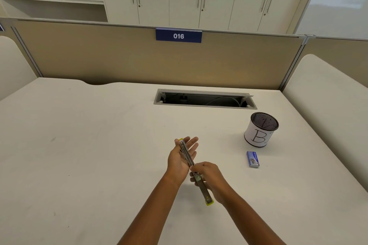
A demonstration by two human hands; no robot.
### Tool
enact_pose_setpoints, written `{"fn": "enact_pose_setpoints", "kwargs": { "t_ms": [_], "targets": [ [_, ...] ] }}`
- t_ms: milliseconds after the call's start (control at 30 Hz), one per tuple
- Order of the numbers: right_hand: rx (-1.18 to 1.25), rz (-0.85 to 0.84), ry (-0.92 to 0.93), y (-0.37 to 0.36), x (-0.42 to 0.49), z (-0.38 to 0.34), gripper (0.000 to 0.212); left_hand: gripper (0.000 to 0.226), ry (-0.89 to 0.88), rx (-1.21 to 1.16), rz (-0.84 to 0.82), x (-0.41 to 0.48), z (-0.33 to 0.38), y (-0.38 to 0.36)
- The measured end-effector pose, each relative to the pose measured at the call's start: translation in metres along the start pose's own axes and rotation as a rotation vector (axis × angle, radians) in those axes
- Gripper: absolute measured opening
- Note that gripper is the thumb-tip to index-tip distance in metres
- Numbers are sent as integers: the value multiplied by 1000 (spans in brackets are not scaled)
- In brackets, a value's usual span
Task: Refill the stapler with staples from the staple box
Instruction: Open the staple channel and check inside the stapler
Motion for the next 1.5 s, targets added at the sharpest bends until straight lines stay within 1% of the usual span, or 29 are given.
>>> {"fn": "enact_pose_setpoints", "kwargs": {
  "t_ms": [100, 167, 267, 333, 400, 500, 667, 800, 867, 900, 967, 1000, 1100, 1167, 1233, 1333, 1367, 1400, 1467, 1500],
  "targets": [
    [72, 56, 46, 8, 1, 0, 7, 38, -20, -4, -64, -2, 0, -5],
    [159, 90, 75, 13, 3, 3, 6, 36, -39, 76, -101, -3, 2, -11],
    [224, 110, 90, 17, 7, 7, 10, 33, -66, 226, -152, -4, 4, -20],
    [281, 65, 85, 14, 10, 9, 12, 30, -91, 305, -142, -5, 5, -22],
    [356, 0, 64, 9, 12, 10, 13, 28, -112, 337, -127, -7, 5, -23],
    [380, -13, 47, 10, 14, 14, 22, 27, -78, 355, -104, -9, 0, -17],
    [375, 19, 83, 21, 15, 15, 10, 28, 22, 270, -41, -8, -7, 3],
    [233, 124, 27, 36, 17, 27, 9, 28, 72, 227, -12, -8, -10, 9],
    [170, 169, 22, 41, 17, 31, 4, 32, 98, 225, -5, -9, -12, 10],
    [99, 213, 36, 45, 16, 31, 4, 35, 120, 215, 8, -9, -14, 11],
    [-75, 293, 90, 51, 13, 25, 6, 38, 165, 152, 36, -11, -20, 12],
    [-155, 314, 119, 51, 11, 21, 6, 36, 180, 102, 50, -11, -23, 12],
    [-390, 332, 213, 47, 4, 9, 11, 30, 191, -56, 71, -12, -30, 15],
    [-562, 346, 292, 45, 0, -2, 18, 30, 185, -98, 75, -12, -33, 17],
    [-642, 391, 388, 44, -5, -13, 22, 35, 173, -115, 73, -12, -35, 19],
    [-634, 478, 529, 42, -17, -28, 26, 40, 143, -163, 93, -11, -33, 19],
    [-671, 464, 564, 38, -19, -31, 27, 41, 141, -178, 90, -10, -33, 18],
    [-764, 411, 585, 31, -19, -33, 24, 42, 148, -197, 79, -10, -34, 16],
    [-972, 304, 589, 18, -16, -29, 12, 46, 179, -232, 73, -10, -36, 15],
    [-985, 299, 581, 19, -15, -27, 12, 48, 190, -240, 80, -10, -38, 15]
  ]
}}
Point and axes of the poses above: each hand's wrist, its own x-axis towards the middle knuckle, its own y-axis out of the back of the hand, z = x × y, the point moved 8 cm from there along x, towards the middle knuckle, and after that the axes turned 10 degrees about -z, right-handed, at the moved point
